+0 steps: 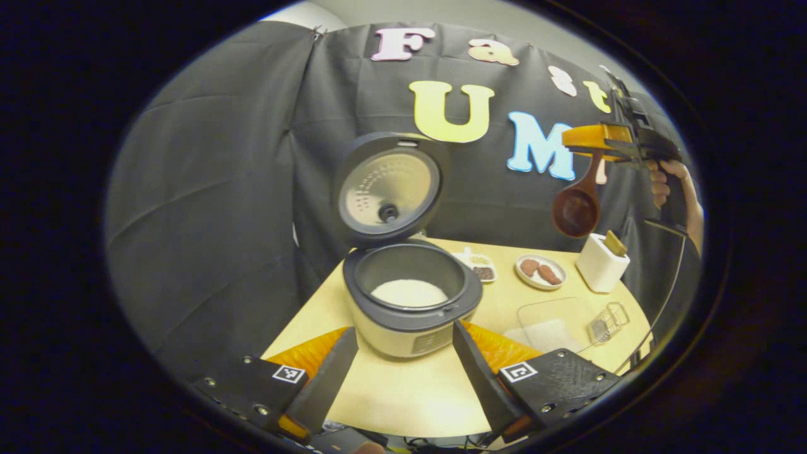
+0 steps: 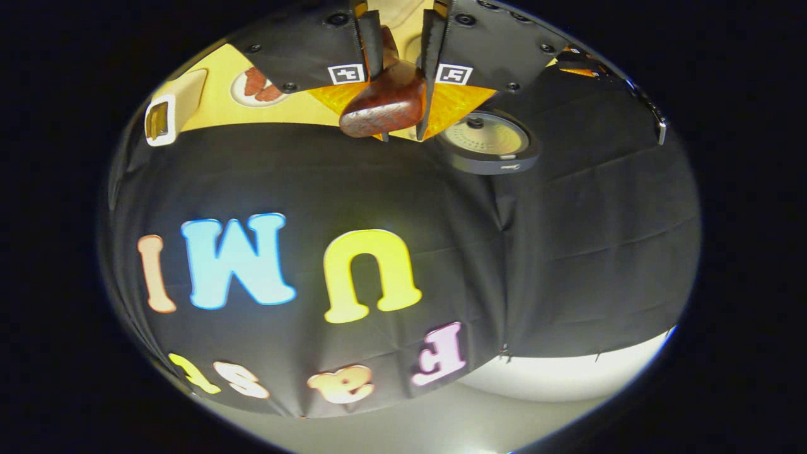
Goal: Close the left gripper, press the button to open the rice cooker; take a wooden spoon from the chopstick holder with the right hand, scoop a spoonful of rice and pour it into the rice cooker, then put the wooden spoon back into the chopstick holder.
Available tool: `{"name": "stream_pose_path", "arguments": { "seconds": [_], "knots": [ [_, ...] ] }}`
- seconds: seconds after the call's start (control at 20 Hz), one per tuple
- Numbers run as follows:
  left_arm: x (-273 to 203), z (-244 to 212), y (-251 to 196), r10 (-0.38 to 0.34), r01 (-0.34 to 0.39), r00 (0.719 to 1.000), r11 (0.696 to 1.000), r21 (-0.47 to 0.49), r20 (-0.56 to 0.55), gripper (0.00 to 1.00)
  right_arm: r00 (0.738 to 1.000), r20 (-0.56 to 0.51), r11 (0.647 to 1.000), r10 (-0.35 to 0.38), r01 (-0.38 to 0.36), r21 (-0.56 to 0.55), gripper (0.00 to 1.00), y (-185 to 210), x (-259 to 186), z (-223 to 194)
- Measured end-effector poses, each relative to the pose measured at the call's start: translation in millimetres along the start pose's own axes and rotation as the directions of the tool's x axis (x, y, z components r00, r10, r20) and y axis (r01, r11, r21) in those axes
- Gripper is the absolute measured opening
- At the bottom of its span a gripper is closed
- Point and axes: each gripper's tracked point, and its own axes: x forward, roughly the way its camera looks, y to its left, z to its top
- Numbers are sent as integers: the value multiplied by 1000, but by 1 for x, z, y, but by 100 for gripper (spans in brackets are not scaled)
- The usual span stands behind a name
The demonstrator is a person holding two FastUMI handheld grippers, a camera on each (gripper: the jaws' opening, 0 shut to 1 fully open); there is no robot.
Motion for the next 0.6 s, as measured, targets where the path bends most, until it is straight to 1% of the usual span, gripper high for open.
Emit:
{"name": "stream_pose_path", "arguments": {
  "seconds": [0.05, 0.1, 0.2, 0.25, 0.3, 0.35, 0.4, 0.45, 0.5, 0.6],
  "knots": [
    [2, 4, -18, -15, 15, 1000, 1000, -9, 4, 96, 1000, -6, 998, -26, 26, 49, 24, -25, -12, -1],
    [5, 8, -36, -28, 29, 1000, 999, -18, 9, 95, 999, -10, 993, -53, 54, 105, 27, -48, -23, -2],
    [9, 12, -66, -47, 47, 999, 999, -9, 9, 95, 995, -6, 972, -102, 101, 212, 27, -91, -43, -2],
    [10, 14, -78, -54, 54, 999, 999, 6, 7, 96, 992, -7, 959, -126, 123, 256, 27, -113, -55, -7],
    [9, 15, -91, -62, 61, 998, 998, 24, 8, 95, 988, -14, 945, -153, 150, 292, 23, -136, -67, -14],
    [11, 16, -101, -71, 70, 997, 997, 39, 9, 95, 983, -23, 930, -180, 178, 323, 27, -157, -77, -23],
    [11, 17, -113, -78, 78, 997, 996, 50, 5, 96, 978, -36, 913, -206, 205, 352, 23, -177, -86, -33],
    [13, 15, -125, -82, 82, 997, 995, 60, -4, 96, 972, -50, 896, -231, 233, 379, 27, -193, -100, -41],
    [13, 15, -133, -75, 75, 997, 995, 68, -8, 96, 966, -66, 879, -251, 256, 401, 27, -209, -109, -53],
    [12, 16, -144, -39, 39, 999, 998, 59, 0, 96, 956, -103, 847, -275, 292, 445, 27, -235, -123, -76]
  ]
}}
